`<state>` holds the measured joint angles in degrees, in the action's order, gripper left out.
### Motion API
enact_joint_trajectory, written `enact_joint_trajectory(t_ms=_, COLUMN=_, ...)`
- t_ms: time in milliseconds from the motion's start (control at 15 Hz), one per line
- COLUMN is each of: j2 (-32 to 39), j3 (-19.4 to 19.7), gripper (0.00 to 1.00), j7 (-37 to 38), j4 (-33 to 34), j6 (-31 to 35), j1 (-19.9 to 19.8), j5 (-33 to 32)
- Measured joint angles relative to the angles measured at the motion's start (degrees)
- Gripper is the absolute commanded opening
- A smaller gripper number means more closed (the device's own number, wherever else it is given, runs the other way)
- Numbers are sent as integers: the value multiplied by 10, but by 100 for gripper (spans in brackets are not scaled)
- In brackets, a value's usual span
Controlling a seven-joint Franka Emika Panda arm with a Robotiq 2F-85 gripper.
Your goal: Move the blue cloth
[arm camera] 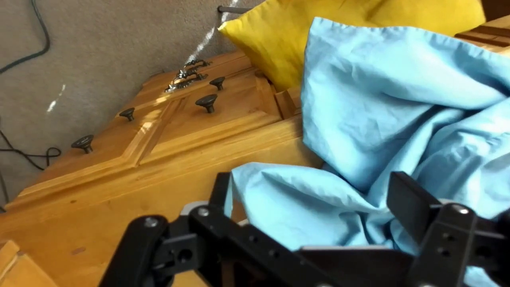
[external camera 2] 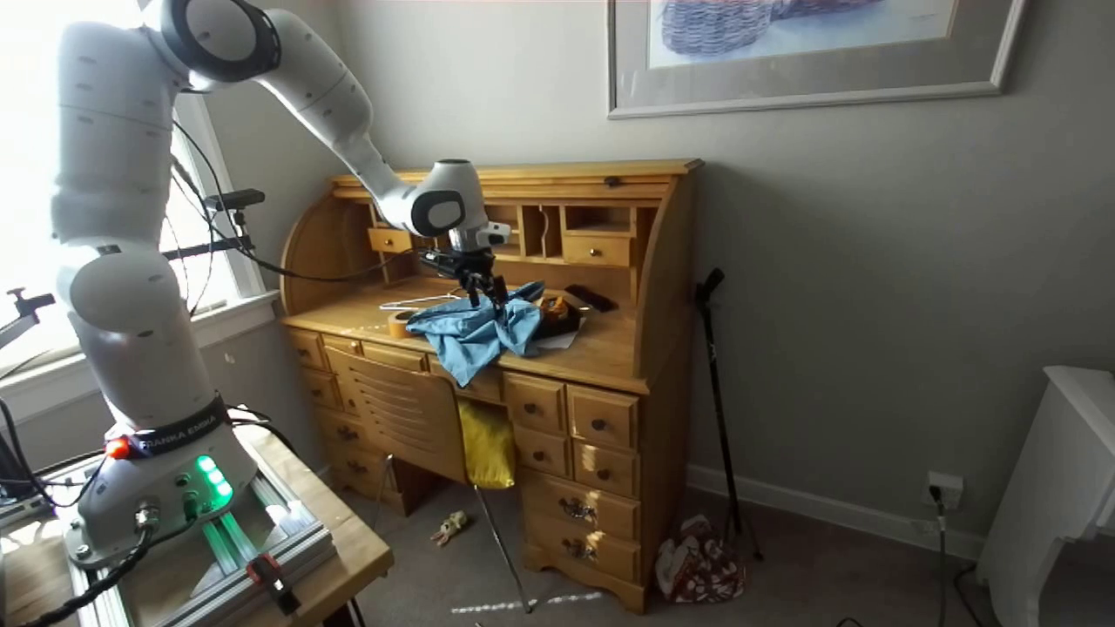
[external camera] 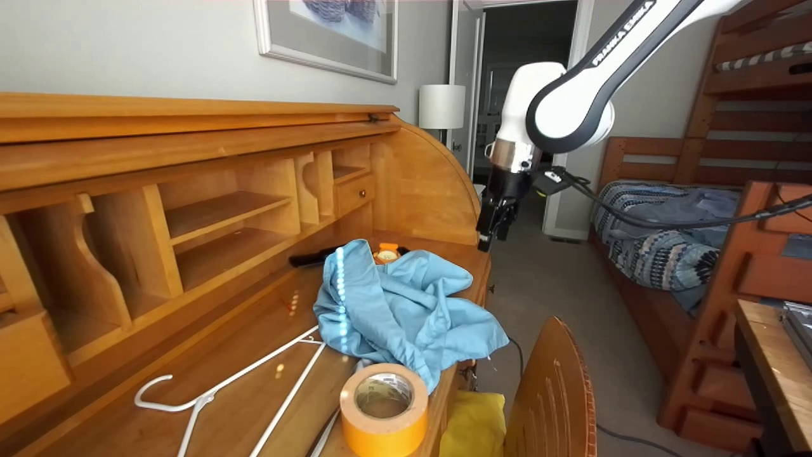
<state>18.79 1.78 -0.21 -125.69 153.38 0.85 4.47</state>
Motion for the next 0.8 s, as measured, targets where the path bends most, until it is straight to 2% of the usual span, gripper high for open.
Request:
enact_joint_trajectory(t_ms=133, j2=45, j3=3, gripper=100, j7=29, j4=12, j6=15, j1=9, j5=-13)
enact_joint_trajectory(t_ms=400, j2=118, j3=-1, gripper=100, j7=33, j4=68, j6=7, j1=7, j5=-12)
enact_joint_trajectory(t_ms=800, j2=140, j3=17, gripper=100, j7=99, j4=125, j6=26, j1=12, j5=-12)
